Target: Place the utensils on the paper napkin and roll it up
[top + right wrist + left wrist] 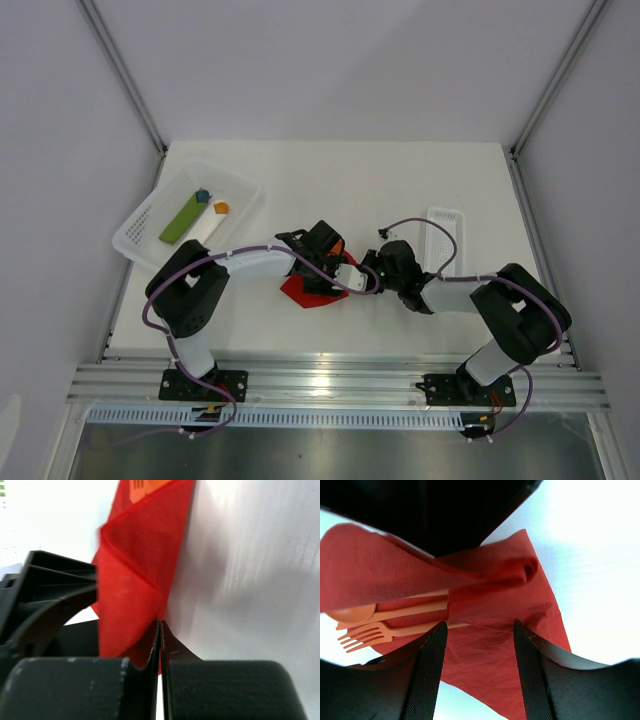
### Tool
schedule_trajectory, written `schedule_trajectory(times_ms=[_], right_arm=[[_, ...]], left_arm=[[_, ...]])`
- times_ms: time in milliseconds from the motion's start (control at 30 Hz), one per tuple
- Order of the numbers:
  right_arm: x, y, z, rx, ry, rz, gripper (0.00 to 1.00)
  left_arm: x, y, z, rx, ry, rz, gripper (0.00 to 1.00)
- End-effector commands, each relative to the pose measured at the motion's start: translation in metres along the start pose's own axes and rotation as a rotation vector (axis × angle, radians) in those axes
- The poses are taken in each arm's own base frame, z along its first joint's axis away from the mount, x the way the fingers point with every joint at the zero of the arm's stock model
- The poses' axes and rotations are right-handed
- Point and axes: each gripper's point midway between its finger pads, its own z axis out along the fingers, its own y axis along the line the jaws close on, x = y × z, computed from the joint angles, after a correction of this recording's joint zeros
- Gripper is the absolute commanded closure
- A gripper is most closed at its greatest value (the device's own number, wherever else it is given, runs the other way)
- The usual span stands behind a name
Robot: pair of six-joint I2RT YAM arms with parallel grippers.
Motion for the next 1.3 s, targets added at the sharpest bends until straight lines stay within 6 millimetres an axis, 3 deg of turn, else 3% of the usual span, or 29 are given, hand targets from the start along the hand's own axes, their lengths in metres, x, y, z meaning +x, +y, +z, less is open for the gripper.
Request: schedule_trajectory(times_ms=[0, 133, 400, 700, 833, 1000, 1267], right_arm=[[-0.024, 0.026, -0.003, -0.051, -0.090, -0.044, 1.00], [-0.023, 0.025, 0.003, -0.049, -0.077, -0.051, 1.00], [-0.026, -0.004, 0.005, 0.075, -0.072, -0.042, 1.00], [-0.036, 0.007, 0.008, 0.073, -0.093, -0.109, 1.00], [-0.038, 0.021, 0.003, 0.035, -0.112, -0.135, 1.00], [-0.024, 0.031, 0.006, -0.026, -0.050, -0.091, 1.00], [0.003, 0.026, 0.021, -0.055, 0.069, -0.029, 1.00]], left_arm=[[-0.003, 0.001, 0.002, -0.003, -0.005, -0.004, 0.41], [-0.004, 0.002, 0.002, -0.004, -0.006, -0.004, 0.40], [-0.002, 0.001, 0.001, -0.005, 0.003, -0.002, 0.40], [-0.001, 0.001, 0.002, -0.004, 0.006, -0.004, 0.40], [-0.001, 0.001, 0.002, -0.002, 0.007, -0.008, 0.40], [-0.002, 0.002, 0.001, -0.011, 0.003, -0.007, 0.40], [-0.002, 0.002, 0.001, -0.013, 0.001, -0.015, 0.40]])
